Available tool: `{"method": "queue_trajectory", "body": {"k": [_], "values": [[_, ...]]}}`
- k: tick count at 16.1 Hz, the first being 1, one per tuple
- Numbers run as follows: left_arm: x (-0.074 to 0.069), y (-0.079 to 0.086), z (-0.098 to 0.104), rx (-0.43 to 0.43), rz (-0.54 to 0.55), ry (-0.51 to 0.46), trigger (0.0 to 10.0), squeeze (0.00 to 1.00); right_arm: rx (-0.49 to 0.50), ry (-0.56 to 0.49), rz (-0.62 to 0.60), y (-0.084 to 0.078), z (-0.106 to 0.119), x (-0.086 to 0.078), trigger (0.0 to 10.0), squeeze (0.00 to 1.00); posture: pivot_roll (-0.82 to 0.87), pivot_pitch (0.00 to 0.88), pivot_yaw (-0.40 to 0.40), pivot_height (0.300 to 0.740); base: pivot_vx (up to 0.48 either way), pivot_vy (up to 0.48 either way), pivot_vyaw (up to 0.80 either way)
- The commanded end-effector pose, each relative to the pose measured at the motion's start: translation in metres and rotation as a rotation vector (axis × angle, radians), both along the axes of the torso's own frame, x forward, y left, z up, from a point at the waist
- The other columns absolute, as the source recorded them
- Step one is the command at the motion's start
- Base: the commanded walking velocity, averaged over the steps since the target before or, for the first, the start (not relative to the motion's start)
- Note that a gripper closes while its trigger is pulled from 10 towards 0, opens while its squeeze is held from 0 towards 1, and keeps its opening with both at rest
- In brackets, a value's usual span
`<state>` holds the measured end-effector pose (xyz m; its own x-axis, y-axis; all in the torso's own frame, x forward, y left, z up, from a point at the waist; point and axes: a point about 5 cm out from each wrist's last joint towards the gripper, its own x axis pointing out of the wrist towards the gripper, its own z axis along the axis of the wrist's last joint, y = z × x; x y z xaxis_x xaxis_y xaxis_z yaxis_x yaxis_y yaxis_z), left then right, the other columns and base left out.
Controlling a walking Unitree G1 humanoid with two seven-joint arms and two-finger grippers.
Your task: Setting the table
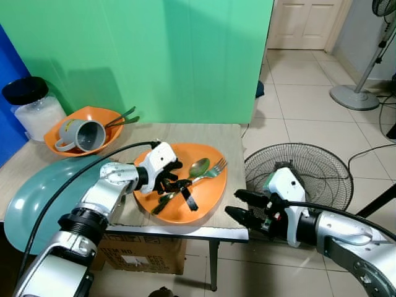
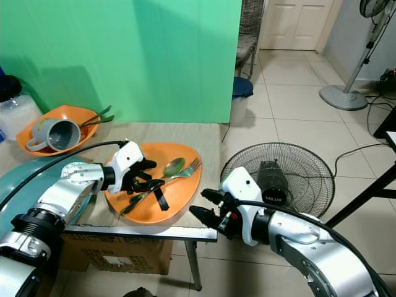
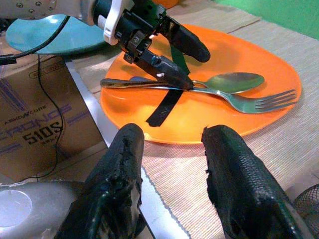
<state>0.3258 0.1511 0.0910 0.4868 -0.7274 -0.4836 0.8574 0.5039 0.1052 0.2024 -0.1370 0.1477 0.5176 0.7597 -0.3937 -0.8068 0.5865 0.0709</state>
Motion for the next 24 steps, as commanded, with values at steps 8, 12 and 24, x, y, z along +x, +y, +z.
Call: {"method": "queue_trajectory", "body": {"k": [8,12,24], "values": [[-0.001,0.017,-0.002,0.095,-0.016,0.021,0.0,0.00,0.000,-0.012,0.024,0.000,0.006,-0.003,10.0,0.00,0.05,0.000,0.077,0.740,0.000,0.000,0.00],[0.000,0.026,-0.002,0.160,-0.015,0.000,0.0,0.00,-0.003,-0.015,0.023,-0.001,0.006,-0.003,10.0,0.00,0.05,0.000,0.077,0.740,0.000,0.000,0.00],[0.007,0.030,0.005,0.212,-0.028,-0.088,5.0,0.00,0.002,-0.016,0.022,0.000,0.005,-0.003,10.0,0.00,0.05,0.000,0.084,0.740,0.000,0.000,0.00]]}}
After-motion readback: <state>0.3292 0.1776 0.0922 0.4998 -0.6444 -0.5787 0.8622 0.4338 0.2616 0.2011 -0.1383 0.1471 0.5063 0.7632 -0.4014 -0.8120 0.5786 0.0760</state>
